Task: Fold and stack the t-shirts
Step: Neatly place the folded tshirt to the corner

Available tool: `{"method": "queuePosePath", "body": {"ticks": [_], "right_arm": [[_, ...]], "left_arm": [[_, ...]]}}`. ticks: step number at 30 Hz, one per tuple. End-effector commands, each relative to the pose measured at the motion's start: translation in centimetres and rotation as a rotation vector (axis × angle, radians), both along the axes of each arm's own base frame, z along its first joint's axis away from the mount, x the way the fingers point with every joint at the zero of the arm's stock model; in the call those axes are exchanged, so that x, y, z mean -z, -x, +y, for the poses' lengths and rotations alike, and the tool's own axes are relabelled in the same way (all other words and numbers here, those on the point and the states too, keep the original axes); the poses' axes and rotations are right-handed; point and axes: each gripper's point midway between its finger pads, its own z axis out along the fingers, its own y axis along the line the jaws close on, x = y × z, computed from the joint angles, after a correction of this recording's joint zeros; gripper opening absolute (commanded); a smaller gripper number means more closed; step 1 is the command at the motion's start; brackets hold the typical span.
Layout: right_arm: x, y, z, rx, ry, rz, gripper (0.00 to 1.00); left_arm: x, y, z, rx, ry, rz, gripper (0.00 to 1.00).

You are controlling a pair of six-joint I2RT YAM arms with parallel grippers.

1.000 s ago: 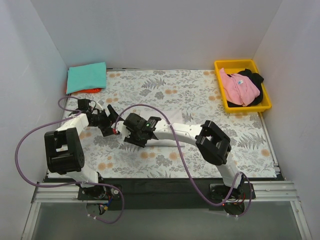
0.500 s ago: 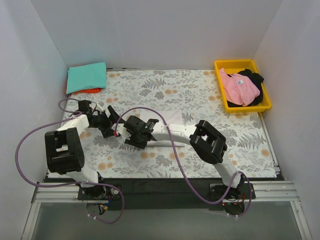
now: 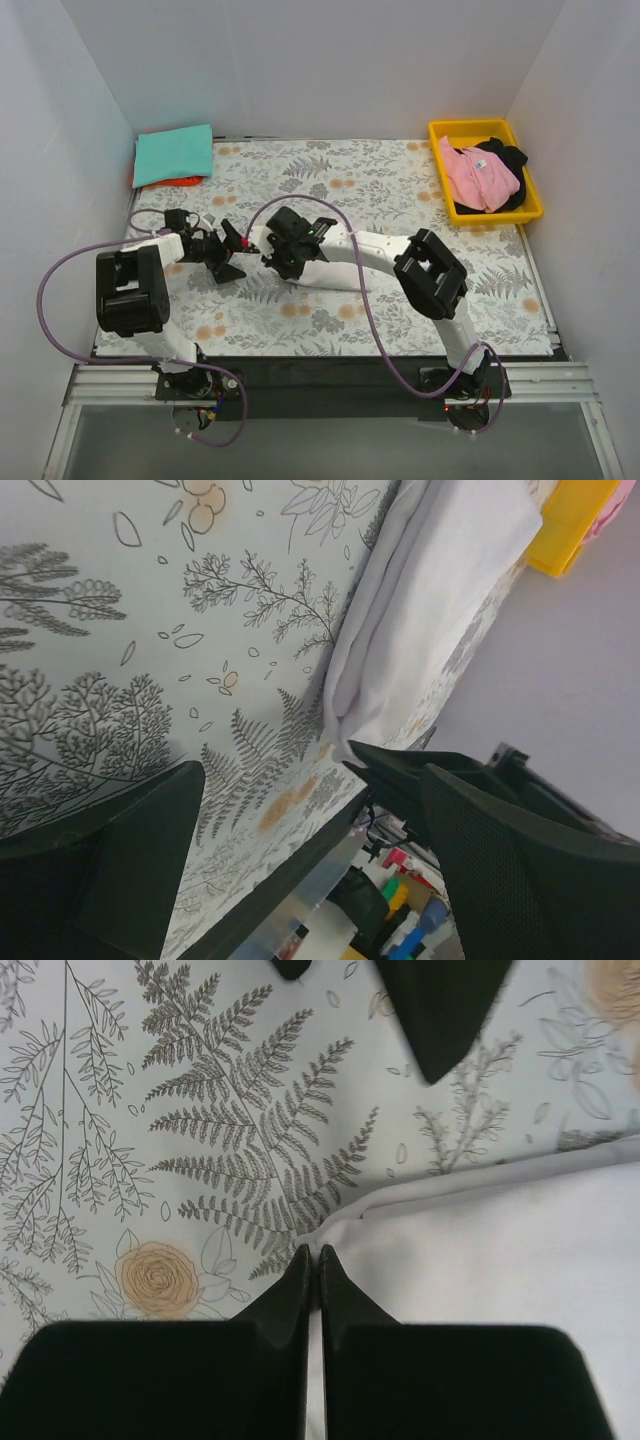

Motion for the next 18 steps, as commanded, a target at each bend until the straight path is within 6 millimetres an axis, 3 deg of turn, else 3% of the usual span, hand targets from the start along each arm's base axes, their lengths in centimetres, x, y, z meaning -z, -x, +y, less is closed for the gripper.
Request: {"method": "queuePosePath", "body": {"ticks": [1,5,12,18], "right_arm": [[-6.2,-0.9,1.0,-0.047,-0.177,-0.016,0.01],[-7.0,-1.9,0.4,-0.031,-0.201,-0.017,0.01],[-7.5,-1.5,-0.3,-0.04,-0.217,0.005,0.01],[-8.0,-1.4,0.0,-0.047,-0.231,0.001,0.01]], "left_arm": [[-0.7,-0.2,-2.0,0.021,0.08,-0.005,0.88],[-0.5,-0.9,-3.4,0.01,0.104,0.017,0.9],[-0.2,-3.0,-5.4,-0.068,0.211,0.038,0.93],[0.1,-2.3,-9.0,-0.031,0.231,0.058,0.94]]}}
